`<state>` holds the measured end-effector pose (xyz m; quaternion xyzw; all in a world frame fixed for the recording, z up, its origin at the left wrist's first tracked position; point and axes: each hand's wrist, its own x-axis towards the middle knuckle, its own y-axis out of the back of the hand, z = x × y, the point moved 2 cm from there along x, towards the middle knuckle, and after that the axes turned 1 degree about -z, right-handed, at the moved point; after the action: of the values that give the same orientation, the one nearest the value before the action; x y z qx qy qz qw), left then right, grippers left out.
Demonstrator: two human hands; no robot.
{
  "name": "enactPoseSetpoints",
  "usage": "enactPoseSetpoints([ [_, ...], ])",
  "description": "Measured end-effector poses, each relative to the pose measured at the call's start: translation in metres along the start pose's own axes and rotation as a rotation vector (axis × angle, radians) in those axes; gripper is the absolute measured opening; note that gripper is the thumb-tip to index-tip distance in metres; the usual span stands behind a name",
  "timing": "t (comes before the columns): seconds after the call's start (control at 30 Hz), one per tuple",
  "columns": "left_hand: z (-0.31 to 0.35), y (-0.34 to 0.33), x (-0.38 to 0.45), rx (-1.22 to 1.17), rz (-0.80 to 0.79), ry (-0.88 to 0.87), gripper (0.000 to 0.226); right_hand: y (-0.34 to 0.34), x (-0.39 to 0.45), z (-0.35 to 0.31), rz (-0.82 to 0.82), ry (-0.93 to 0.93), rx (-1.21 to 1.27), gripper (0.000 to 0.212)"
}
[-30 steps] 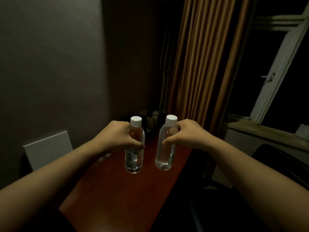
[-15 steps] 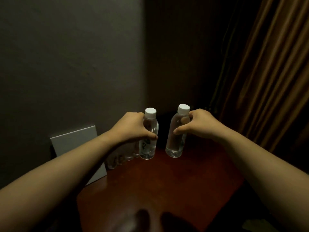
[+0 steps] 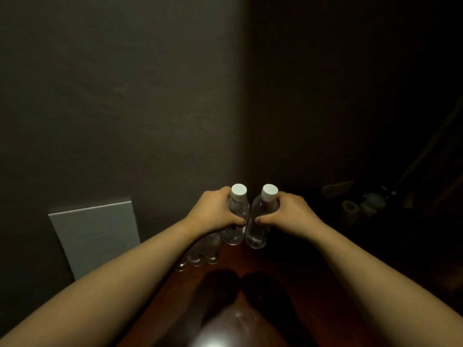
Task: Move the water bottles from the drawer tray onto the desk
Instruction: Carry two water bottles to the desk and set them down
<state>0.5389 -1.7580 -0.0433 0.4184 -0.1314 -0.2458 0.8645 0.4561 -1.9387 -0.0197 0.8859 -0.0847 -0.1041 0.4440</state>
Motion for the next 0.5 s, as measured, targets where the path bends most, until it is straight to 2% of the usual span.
enactPoseSetpoints([
  [0.13, -0.014, -0.032, 0.038, -0.037, -0.022, 0.07, 0.063, -0.016, 0.04, 0.031, -0.08, 0.002, 0.027, 0.033],
  [0.27, -0.03, -0.061, 0.064, -0.066, -0.051, 0.124, 0.053, -0.038, 0.075, 0.056, -0.143, 0.02, 0.013, 0.018],
  [0.5, -0.064, -0.097, 0.086, -0.028, -0.079, 0.188, 0.064, -0.084, 0.114, 0.084, -0.17, -0.039, 0.028, 0.023],
])
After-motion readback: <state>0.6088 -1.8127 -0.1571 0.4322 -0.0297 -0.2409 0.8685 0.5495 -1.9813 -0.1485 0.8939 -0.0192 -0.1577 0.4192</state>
